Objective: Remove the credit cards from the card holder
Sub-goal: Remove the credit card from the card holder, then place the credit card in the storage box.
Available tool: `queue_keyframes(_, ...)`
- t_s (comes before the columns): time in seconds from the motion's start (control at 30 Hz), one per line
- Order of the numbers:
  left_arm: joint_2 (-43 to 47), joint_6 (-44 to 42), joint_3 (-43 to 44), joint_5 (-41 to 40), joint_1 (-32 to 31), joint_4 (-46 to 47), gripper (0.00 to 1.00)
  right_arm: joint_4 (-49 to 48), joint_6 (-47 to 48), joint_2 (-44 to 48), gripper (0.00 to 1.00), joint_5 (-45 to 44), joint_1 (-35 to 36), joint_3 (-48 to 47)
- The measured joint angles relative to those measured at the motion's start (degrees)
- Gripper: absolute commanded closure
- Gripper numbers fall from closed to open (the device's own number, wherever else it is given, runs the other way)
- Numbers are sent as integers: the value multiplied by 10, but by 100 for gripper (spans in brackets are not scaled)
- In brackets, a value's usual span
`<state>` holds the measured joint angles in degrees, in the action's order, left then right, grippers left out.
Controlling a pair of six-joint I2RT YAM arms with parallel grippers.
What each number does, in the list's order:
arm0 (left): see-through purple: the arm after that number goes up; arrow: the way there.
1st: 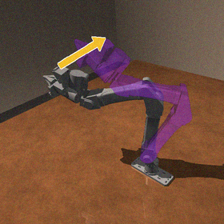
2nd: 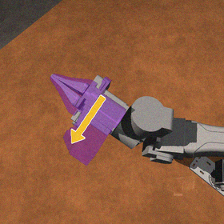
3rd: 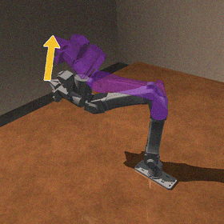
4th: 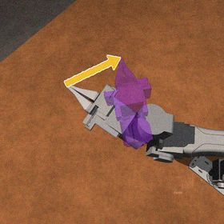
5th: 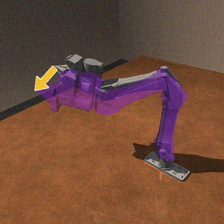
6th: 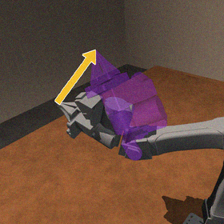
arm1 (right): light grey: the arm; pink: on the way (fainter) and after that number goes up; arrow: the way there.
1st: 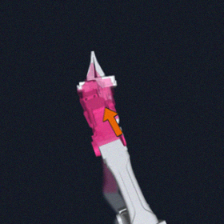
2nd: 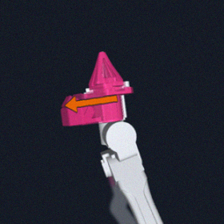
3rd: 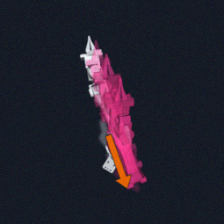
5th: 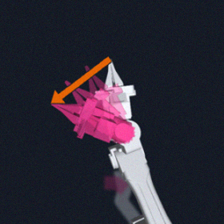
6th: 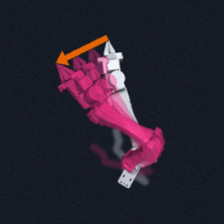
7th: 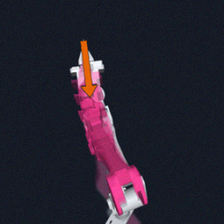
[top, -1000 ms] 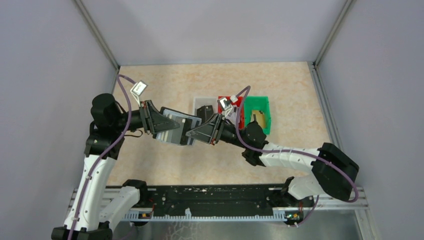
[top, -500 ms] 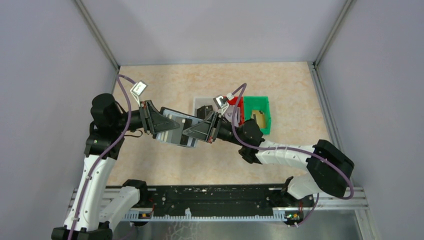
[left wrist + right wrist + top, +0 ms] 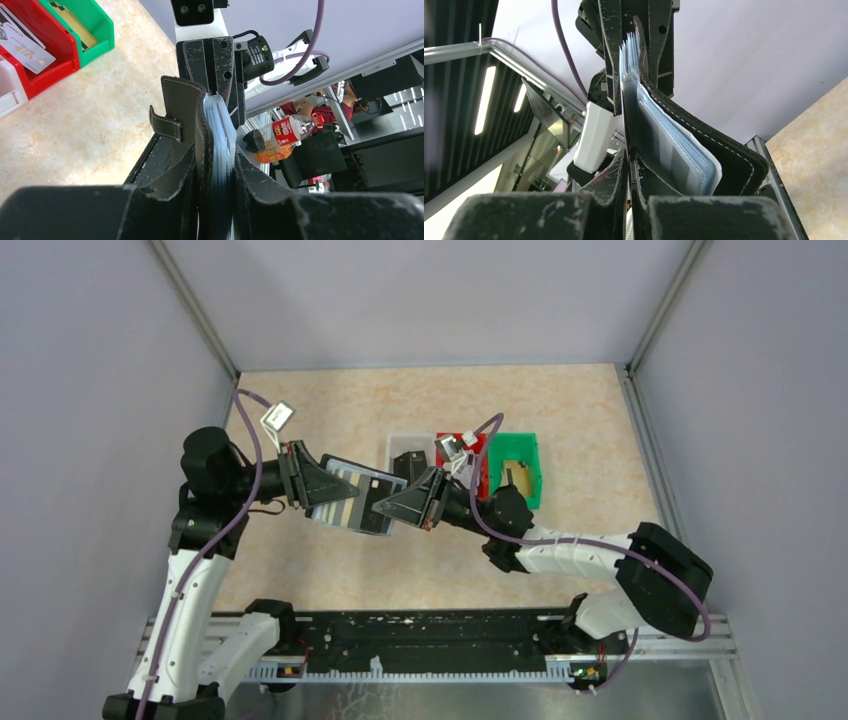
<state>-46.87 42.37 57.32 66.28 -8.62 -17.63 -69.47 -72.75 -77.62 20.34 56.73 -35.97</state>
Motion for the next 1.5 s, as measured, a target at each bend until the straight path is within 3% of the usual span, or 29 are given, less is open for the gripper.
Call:
queue_keyframes(0.27, 0, 3, 2, 4, 0, 11, 89, 19, -1, 46, 100, 3, -20, 29)
queue_keyframes(0.5, -1, 1, 8, 4, 0, 13, 96, 101, 5, 168, 100, 21, -83, 78)
queue_keyframes(0.63, -1, 0, 9, 5, 0, 14, 100, 202, 23, 257, 100, 47, -140, 80)
queue_keyframes(0.83, -2, 0, 9, 13, 0, 22, 100, 523, 127, 330, 100, 98, -273, -3)
queue_keyframes(0.93, -2, 2, 9, 15, 0, 29, 100, 700, 219, 322, 100, 89, -332, -77)
queue_keyframes(1.1, 2, 3, 9, 16, 0, 41, 100, 852, 333, 276, 100, 57, -383, -133)
queue_keyframes(1.3, 2, 5, 9, 18, 0, 44, 100, 853, 353, 196, 100, 56, -382, -124)
queue_keyframes(1.5, 5, 9, 9, 18, 0, 48, 100, 819, 357, 1, 100, 44, -298, -200)
